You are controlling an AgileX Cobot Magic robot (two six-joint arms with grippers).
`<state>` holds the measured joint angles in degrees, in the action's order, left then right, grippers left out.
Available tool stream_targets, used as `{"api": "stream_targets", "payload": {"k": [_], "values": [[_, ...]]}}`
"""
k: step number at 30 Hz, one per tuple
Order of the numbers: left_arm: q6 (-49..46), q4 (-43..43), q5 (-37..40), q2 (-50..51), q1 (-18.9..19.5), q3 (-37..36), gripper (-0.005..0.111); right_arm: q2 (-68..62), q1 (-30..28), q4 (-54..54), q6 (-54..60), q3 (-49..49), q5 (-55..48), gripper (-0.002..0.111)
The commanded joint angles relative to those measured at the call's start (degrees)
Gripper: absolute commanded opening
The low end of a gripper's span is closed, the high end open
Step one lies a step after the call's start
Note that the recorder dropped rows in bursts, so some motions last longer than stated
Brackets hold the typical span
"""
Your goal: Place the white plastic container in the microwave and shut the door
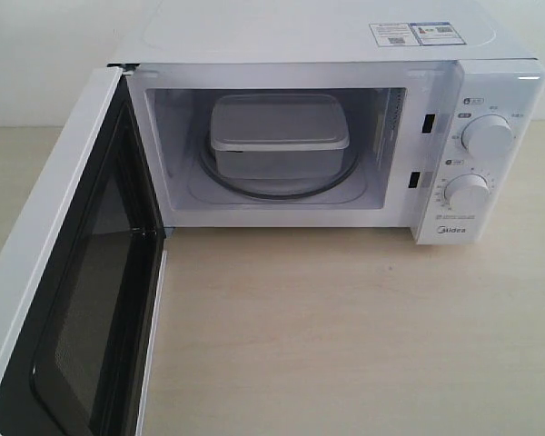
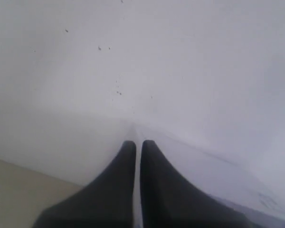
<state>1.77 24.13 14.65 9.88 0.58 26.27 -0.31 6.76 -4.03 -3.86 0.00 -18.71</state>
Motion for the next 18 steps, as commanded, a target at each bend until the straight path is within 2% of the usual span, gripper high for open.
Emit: {"api": "stream_targets", "payload": {"k": [1, 5, 9, 12, 18], "values": [[-7.6, 0.1, 14.8, 7.5, 0.2, 10.3, 0.004, 0.3, -0.4, -0.4, -0.2, 0.0, 0.2, 0.000], [-11.0, 0.0, 31.6, 15.9, 0.2, 18.2, 0.004, 0.3, -0.4, -0.4, -0.2, 0.0, 0.2, 0.000], [-11.0, 0.0, 42.5, 22.6, 0.2, 22.5, 0.004, 0.3, -0.4, -0.4, -0.2, 0.0, 0.2, 0.000], [-11.0, 0.3, 46.4, 25.4, 0.2, 23.0, 0.004, 0.3, -0.4, -0.4, -0.2, 0.0, 0.2, 0.000], [-14.5, 0.1, 48.0, 28.4, 0.2, 21.8, 0.004, 0.3, -0.4, -0.4, -0.2, 0.0, 0.2, 0.000]]}}
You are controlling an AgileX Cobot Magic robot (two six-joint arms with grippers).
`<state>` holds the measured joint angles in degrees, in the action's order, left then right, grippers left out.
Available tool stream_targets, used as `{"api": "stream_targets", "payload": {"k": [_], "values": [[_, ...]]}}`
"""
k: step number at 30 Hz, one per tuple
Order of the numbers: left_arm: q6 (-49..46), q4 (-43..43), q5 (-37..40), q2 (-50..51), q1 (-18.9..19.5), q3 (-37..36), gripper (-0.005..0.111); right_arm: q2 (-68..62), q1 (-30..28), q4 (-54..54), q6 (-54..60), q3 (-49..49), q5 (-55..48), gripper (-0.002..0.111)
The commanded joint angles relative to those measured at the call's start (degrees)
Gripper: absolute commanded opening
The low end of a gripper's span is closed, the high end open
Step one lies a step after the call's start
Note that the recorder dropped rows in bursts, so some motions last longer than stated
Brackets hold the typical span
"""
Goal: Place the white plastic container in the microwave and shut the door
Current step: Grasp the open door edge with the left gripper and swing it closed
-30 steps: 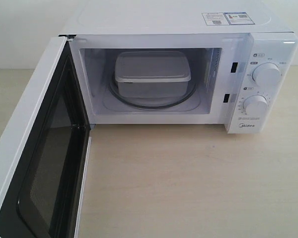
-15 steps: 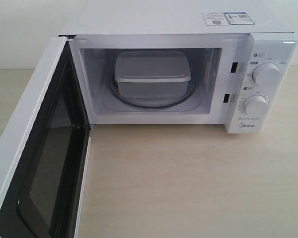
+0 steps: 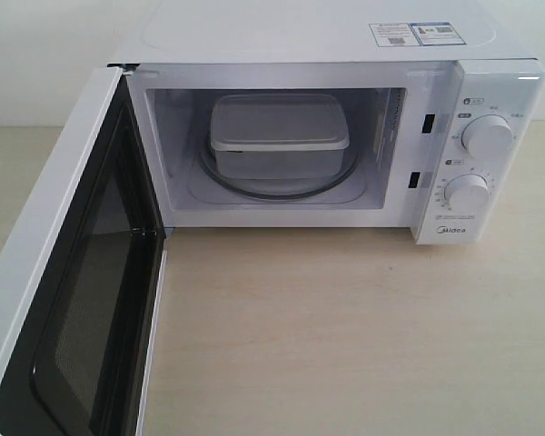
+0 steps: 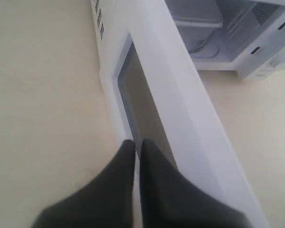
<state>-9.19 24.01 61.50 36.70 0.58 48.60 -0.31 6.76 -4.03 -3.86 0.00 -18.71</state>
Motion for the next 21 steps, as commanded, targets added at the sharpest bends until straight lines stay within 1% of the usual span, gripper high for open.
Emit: {"api": "stream_targets", "payload": {"k": [1, 2, 4, 6, 8, 9, 11, 12, 15, 21], "values": [[-5.2, 0.6, 1.8, 2.2, 0.2, -0.7, 0.004, 0.3, -0.4, -0.4, -0.2, 0.0, 0.2, 0.000], [-8.2, 0.6, 2.8, 2.7, 0.2, -0.8, 0.004, 0.3, -0.4, -0.4, -0.2, 0.0, 0.2, 0.000], [-17.5, 0.6, 6.9, 4.7, 0.2, -1.2, 0.004, 0.3, -0.4, -0.4, -0.2, 0.0, 0.2, 0.000], [-20.9, 1.6, 7.7, 7.3, -0.1, -1.9, 0.004, 0.3, -0.4, -0.4, -0.2, 0.0, 0.2, 0.000], [-22.1, 4.9, 7.2, 9.7, -0.6, -2.2, 0.004, 0.3, -0.4, -0.4, -0.2, 0.0, 0.2, 0.000], [-25.6, 8.2, 7.5, 11.4, -0.9, -2.2, 0.004, 0.3, -0.4, -0.4, -0.2, 0.0, 0.2, 0.000], [-30.2, 12.2, 7.8, 14.3, -1.4, -2.2, 0.004, 0.3, -0.4, -0.4, -0.2, 0.0, 0.2, 0.000], [-31.6, 14.1, 7.9, 16.2, -1.6, -2.2, 0.004, 0.3, -0.4, -0.4, -0.2, 0.0, 0.2, 0.000], [-32.9, 14.6, 7.9, 20.2, -1.9, -2.2, 0.004, 0.3, -0.4, -0.4, -0.2, 0.0, 0.2, 0.000], [-34.8, 16.8, 8.5, 24.8, -1.9, -2.2, 0.004, 0.3, -0.4, 0.7, -0.1, 0.0, 0.1, 0.000]]}}
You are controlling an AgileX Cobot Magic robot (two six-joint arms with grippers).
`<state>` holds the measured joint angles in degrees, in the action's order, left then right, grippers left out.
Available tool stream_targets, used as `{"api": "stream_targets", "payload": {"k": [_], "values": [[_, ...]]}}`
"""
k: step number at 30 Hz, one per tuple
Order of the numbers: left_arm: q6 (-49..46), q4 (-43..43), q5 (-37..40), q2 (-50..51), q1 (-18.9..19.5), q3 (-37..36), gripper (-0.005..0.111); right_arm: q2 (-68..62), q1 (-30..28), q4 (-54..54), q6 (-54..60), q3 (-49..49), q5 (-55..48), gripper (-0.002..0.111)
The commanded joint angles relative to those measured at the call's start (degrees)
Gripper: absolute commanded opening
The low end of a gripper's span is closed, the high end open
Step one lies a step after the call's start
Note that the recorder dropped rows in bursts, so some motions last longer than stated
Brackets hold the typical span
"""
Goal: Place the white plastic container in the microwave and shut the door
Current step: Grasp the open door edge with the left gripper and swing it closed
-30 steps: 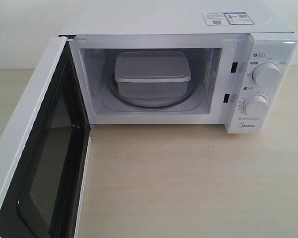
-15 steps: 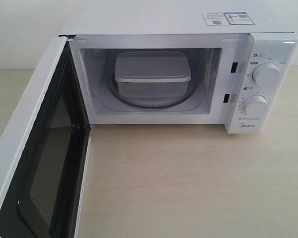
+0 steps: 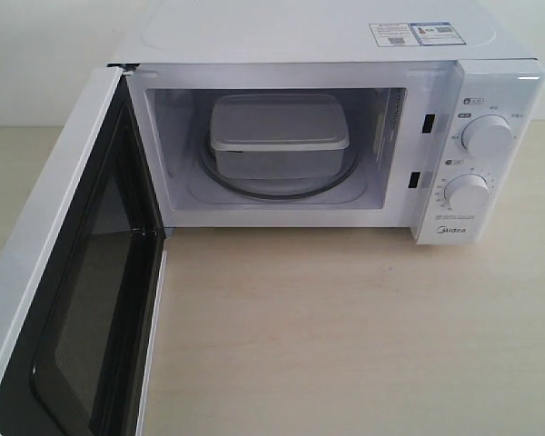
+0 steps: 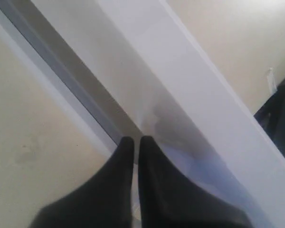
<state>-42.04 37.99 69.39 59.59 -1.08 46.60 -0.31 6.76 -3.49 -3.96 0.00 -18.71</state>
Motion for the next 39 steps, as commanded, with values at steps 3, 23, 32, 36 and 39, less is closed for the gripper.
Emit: {"api": "stream_targets", "payload": {"k": [3, 23, 32, 36, 39], "values": [[-2.8, 3.9, 0.5, 2.0, -2.3, -0.2, 0.004, 0.3, -0.4, 0.2, 0.0, 0.0, 0.1, 0.000], [-3.0, 12.7, -18.6, 8.5, -24.7, -0.2, 0.004, 0.3, -0.4, 0.2, 0.0, 0.0, 0.1, 0.000], [-10.0, 24.0, -24.0, 14.5, -31.7, 0.7, 0.004, 0.3, -0.4, 0.2, 0.0, 0.0, 0.1, 0.000], [-11.9, 28.2, -25.0, 15.2, -33.9, 2.0, 0.004, 0.3, -0.4, 0.2, 0.0, 0.0, 0.1, 0.000], [-13.0, 31.4, -23.9, 15.1, -34.3, 3.6, 0.004, 0.3, -0.4, 0.2, 0.0, 0.0, 0.1, 0.000]]}}
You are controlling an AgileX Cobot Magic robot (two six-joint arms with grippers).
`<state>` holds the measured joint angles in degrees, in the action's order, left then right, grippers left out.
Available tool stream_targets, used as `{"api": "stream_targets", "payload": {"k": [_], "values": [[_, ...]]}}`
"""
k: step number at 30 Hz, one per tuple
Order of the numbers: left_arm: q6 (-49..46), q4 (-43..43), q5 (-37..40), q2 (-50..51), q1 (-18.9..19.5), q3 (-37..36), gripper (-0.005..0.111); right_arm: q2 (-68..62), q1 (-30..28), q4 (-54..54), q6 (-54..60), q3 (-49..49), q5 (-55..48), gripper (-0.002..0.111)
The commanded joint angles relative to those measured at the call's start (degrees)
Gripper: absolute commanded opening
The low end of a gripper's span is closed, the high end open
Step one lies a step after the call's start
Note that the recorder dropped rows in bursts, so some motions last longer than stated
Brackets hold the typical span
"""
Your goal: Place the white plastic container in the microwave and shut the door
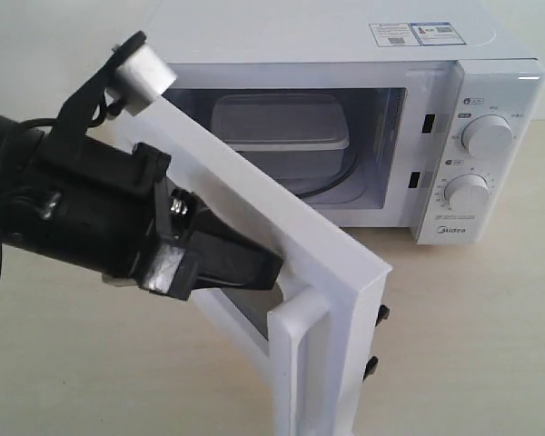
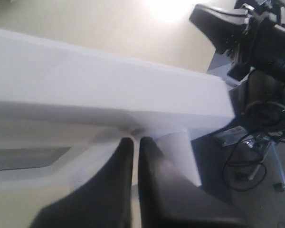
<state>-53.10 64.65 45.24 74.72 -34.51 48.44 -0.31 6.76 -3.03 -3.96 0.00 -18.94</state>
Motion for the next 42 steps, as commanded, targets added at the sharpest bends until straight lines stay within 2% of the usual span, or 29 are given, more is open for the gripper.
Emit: {"api": "stream_targets", "payload": {"k": [1, 9, 15, 21, 28, 36, 39, 42], "values": [[-1.9, 5.8, 0.5, -0.2, -0.9, 2.2, 0.004, 0.3, -0.4, -0.3, 0.0, 0.0, 0.3, 0.000], [-6.1, 6.4, -1.7, -3.7, 0.9, 4.6, 0.004, 0.3, -0.4, -0.3, 0.0, 0.0, 0.3, 0.000], [-2.1, 4.3, -2.4, -9.7, 7.6, 4.6, 0.004, 0.3, -0.4, -0.3, 0.0, 0.0, 0.3, 0.000], [7.2, -8.0, -2.6, -18.7, 15.7, 2.6, 0.004, 0.3, -0.4, -0.3, 0.0, 0.0, 0.3, 0.000], [19.1, -18.8, -7.2, -33.6, 23.9, -4.7, 0.004, 0.3, -0.4, -0.3, 0.0, 0.0, 0.3, 0.000], [30.2, -30.9, -8.3, -51.8, 27.9, -11.2, 0.004, 0.3, -0.4, -0.3, 0.0, 0.0, 0.3, 0.000], [37.8, -36.9, -7.9, -57.0, 28.0, -12.5, 0.004, 0.3, -0.4, -0.3, 0.1, 0.0, 0.6, 0.000], [47.0, -46.5, -6.6, -61.3, 28.0, -13.3, 0.004, 0.3, -0.4, -1.8, 4.7, 0.0, 3.5, 0.000]]}}
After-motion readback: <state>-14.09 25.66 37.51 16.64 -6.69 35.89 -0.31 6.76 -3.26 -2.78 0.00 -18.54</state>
